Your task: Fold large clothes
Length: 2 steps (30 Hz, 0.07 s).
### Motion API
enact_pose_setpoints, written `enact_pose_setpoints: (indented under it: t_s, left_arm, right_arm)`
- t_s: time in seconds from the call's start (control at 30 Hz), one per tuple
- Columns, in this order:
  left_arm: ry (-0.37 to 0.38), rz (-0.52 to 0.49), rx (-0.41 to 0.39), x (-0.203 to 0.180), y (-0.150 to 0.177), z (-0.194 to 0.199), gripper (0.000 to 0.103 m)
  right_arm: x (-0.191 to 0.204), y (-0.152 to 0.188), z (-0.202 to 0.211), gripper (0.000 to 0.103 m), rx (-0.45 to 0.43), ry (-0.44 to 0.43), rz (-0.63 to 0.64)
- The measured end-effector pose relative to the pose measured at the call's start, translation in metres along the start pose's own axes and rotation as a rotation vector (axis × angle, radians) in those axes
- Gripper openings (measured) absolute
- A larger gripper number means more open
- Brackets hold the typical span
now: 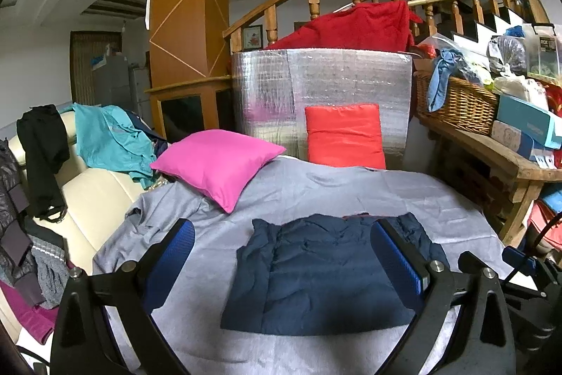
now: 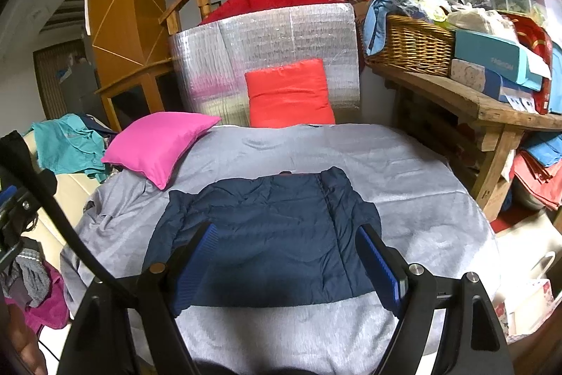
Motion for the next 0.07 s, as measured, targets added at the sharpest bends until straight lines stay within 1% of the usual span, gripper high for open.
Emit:
enact_pose_setpoints:
  t_s: [0.07]
  left_arm:
    - [-0.005, 0.013, 0.017, 0.0052, 0.0012, -0.0126, 0.100]
  right_arm:
    - [-0.0044, -0.0049, -0.0076, 0.083, -0.002, 0.009, -0.001]
Point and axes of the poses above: each gripper's, at about its wrist camera, not at the fingertips, and z roughly against the way its jaws point, x to its left, y to its underside, the point moved 10 cm from there along -z, roughly the way its jaws point, and after that the axes turned 6 degrees about x, right-handed, at the moved point
